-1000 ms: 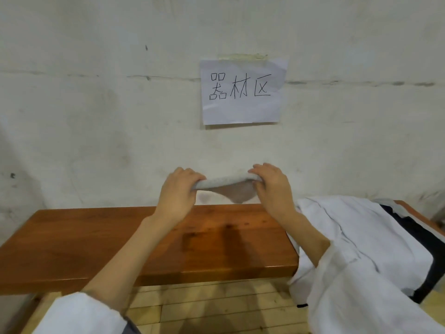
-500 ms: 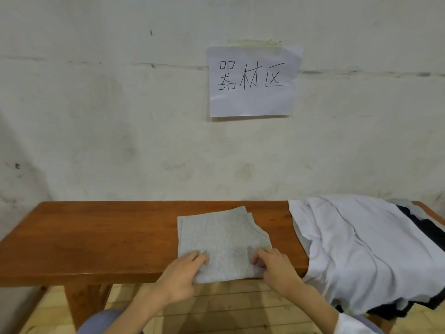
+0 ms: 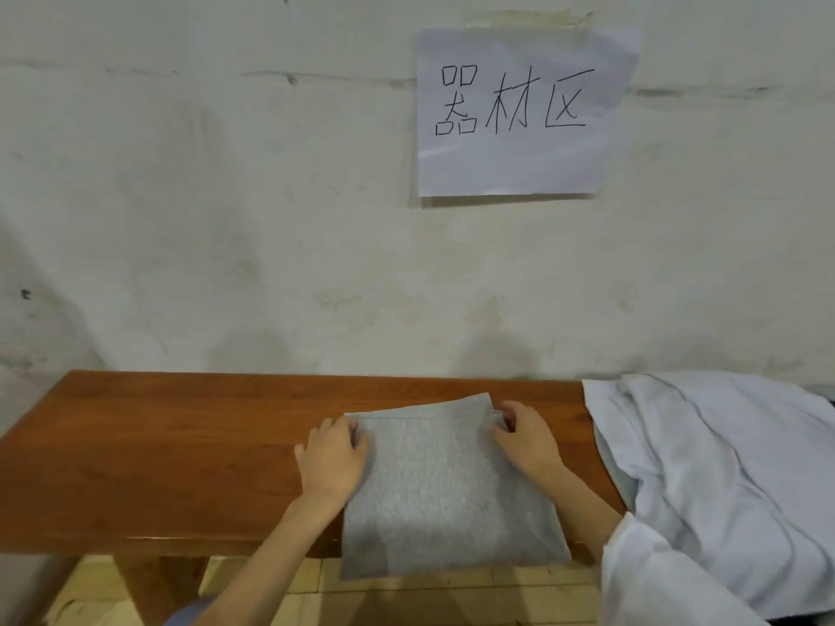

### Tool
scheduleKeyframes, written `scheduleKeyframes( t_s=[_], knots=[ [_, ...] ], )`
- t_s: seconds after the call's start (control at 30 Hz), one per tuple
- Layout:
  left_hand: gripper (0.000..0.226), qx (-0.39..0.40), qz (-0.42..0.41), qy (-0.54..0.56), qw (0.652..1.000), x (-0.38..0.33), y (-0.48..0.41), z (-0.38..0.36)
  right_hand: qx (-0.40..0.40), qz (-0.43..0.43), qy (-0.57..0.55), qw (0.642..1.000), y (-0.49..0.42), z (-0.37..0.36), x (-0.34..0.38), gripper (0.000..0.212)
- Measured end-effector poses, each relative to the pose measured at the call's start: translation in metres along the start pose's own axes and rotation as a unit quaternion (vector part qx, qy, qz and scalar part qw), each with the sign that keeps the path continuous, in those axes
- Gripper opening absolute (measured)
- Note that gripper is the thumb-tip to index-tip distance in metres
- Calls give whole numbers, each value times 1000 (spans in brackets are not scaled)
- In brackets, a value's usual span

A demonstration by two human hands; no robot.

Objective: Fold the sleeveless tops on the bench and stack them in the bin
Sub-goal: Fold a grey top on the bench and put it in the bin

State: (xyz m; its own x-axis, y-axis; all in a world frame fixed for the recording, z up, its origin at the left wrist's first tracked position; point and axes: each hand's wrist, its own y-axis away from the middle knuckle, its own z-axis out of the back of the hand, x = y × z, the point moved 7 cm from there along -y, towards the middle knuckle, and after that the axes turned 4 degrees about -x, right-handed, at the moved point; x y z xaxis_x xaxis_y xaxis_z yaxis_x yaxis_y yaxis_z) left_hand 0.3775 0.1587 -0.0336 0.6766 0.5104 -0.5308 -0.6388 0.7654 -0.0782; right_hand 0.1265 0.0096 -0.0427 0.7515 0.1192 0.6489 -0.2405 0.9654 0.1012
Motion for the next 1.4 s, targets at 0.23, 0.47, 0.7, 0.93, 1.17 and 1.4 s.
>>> scheduleKeyframes(
  t_s=[0.23,0.47,0.7,0.93,1.17,1.4],
  knots=[
    [9,-43,44,30,998,1,0,-5,-123,4,-49,991,2,0,-2,19],
    [19,-65,-12,178,982,-5,13,-4,-155,68,-154,973,32,13,9,11],
    [23,-175,-44,227,957,-4,18,28,-161,144,-138,967,29,39,61,15],
    [28,-84,-8,74,994,1,1,5,-69,113,116,984,8,-19,55,59],
    [73,104,-210,-116,965,-61,64,-39,-55,197,305,930,63,-44,50,102],
    [74,145,-177,-185,956,-49,77,-63,6,118,290,950,73,-47,20,111]
  ],
)
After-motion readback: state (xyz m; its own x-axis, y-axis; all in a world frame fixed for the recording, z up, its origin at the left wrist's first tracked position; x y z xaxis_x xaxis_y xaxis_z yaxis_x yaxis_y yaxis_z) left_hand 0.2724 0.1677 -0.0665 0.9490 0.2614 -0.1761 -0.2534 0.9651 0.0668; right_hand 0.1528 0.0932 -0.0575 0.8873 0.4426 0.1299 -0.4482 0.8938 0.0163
